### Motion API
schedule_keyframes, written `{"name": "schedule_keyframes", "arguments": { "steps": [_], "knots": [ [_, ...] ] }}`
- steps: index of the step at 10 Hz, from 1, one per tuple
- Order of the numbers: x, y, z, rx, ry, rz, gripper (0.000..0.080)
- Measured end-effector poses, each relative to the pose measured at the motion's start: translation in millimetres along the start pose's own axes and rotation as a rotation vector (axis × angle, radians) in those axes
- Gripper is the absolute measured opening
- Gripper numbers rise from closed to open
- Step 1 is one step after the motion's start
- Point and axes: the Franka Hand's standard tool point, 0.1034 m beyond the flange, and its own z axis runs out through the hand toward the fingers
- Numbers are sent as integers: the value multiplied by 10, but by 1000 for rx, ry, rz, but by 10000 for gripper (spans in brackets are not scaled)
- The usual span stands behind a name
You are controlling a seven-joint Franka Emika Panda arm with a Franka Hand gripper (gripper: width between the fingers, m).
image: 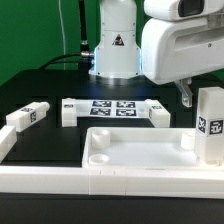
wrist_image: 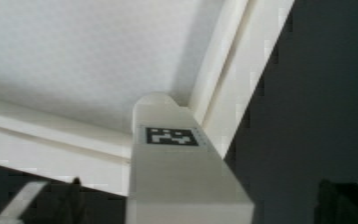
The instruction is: Assemble desk
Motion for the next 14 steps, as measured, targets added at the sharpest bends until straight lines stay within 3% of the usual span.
{"name": "schedule_keyframes", "arguments": {
  "steps": [2, 4, 5, 6, 8, 12, 14],
  "knots": [
    [104, 51, -47, -26, 63, 48, 649],
    [82, 167, -21, -25, 69, 35, 649],
    [85, 134, -15, -25, 69, 31, 518],
    [86, 126, -8, -25, 69, 27, 518],
    [86, 128, -9, -25, 69, 28, 289],
    [88, 128, -10, -25, 70, 41, 289],
    [92, 115, -9, -14, 74, 177, 289]
  ]
}}
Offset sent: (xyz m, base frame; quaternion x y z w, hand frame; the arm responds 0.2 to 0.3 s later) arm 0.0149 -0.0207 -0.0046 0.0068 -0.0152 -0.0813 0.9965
